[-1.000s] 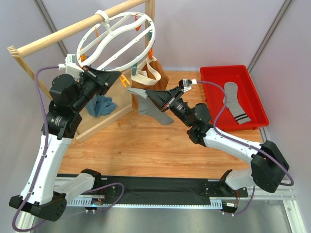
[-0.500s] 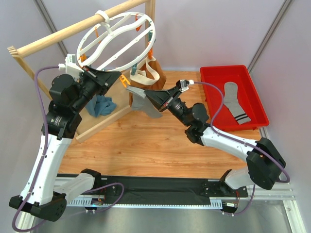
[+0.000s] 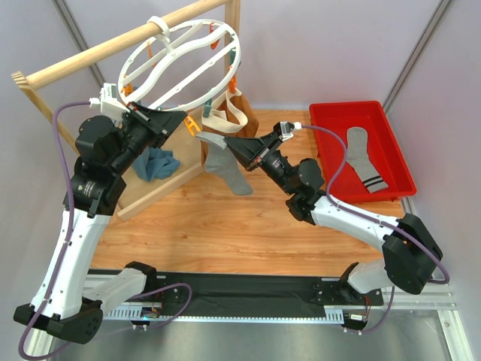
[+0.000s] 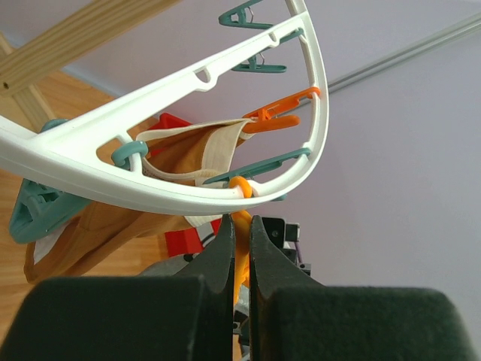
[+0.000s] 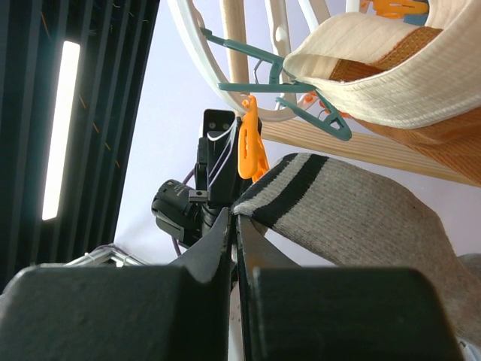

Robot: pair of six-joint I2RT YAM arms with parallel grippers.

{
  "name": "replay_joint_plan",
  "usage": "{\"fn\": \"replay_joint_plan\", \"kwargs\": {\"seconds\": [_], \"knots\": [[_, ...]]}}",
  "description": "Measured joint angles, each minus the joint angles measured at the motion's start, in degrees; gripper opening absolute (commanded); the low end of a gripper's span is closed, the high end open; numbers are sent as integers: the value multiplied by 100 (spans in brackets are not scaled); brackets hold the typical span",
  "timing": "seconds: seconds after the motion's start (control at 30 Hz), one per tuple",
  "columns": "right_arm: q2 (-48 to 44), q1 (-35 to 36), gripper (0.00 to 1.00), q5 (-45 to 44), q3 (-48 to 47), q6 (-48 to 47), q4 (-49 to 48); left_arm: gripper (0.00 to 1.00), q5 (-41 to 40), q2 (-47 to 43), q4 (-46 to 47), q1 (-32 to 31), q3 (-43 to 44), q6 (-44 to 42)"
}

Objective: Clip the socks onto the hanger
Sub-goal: Clamp the sock onto the hanger.

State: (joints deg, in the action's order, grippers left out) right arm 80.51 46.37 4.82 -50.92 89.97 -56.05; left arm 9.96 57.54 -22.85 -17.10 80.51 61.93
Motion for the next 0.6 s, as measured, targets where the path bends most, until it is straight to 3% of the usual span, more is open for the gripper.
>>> {"fn": "replay_joint_plan", "kwargs": {"seconds": [0.6], "knots": [[442, 85, 0, -33, 7, 501, -612, 0, 0, -2, 42, 0, 0, -59]]}}
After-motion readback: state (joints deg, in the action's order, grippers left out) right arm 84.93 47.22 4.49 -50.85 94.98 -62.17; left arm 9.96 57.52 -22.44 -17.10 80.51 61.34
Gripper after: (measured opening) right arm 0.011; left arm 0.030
